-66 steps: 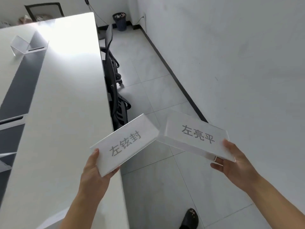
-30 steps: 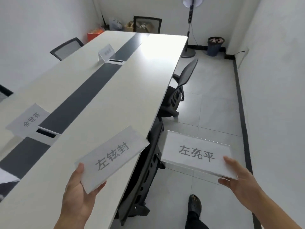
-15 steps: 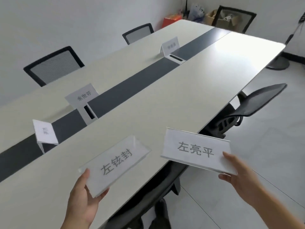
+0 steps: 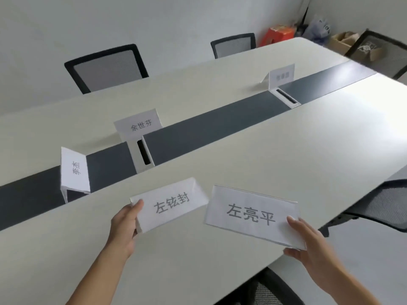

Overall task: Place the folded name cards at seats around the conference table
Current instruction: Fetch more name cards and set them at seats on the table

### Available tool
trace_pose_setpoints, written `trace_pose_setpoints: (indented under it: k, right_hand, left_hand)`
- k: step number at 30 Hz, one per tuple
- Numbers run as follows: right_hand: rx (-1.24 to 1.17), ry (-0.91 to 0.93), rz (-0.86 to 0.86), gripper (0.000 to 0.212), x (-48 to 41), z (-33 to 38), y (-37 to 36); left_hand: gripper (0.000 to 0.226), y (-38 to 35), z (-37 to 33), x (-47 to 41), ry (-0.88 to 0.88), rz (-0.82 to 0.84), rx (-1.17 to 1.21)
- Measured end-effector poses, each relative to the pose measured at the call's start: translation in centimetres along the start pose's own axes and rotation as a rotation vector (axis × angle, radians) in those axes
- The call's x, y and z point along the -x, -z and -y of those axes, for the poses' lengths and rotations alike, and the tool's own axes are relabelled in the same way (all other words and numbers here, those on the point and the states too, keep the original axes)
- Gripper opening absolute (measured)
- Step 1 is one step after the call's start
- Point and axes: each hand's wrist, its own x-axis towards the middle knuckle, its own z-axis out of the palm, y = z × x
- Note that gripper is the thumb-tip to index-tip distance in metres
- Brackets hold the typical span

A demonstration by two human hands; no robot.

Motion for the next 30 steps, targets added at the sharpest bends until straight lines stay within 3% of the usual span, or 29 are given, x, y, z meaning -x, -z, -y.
trace_pose_setpoints:
  k: [4, 8, 10, 13, 16, 18, 22, 25, 30]
  right_hand:
    - [0.033, -0.062, 0.028, 0.052, -3.6, 0.1, -2.0]
    - [0.114, -0.114, 0.037, 0.064, -7.0, 0.0, -3.2]
    - [0.148, -0.117, 0.059, 0.05, -8.1, 0.5, -4.1]
    - [0.237, -0.084, 0.114, 0.045, -9.6, 1.3, -5.4]
    - [0.231, -0.081, 0.101, 0.017, -10.4, 1.8, -6.6]
    - [0.221, -0.09, 0.111, 0.013, -10.7, 2.0, -7.1]
    - [0.259, -0.087, 0.147, 0.062, -11.1, 1.5, -7.6]
    - [0.272, -0.089, 0.146, 0.087, -11.0, 1.1, -7.6]
    - [0.306, -0.086, 0.118, 0.091, -10.4, 1.0, -7.6]
  left_hand:
    - [0.011, 0.1, -0.7, -6.1, 0.022, -0.008, -0.004]
    - [0.012, 0.0, -1.2, -11.5, 0.009, -0.009, -0.015]
    - [0.009, 0.0, -1.4, -13.6, -0.004, 0.014, -0.012]
    - [0.012, 0.3, -1.4, -16.2, -0.049, 0.053, -0.057]
    - [0.016, 0.8, -2.0, -18.1, -0.112, 0.075, -0.2]
    - [0.019, 1.3, -2.5, -19.2, -0.16, 0.087, -0.321]
    - [0.028, 1.8, -2.9, -20.3, -0.257, 0.078, -0.53]
    - [0.023, 2.5, -2.2, -21.2, -0.304, 0.058, -0.682]
    - [0.026, 2.4, -1.5, -21.6, -0.431, 0.015, -0.945]
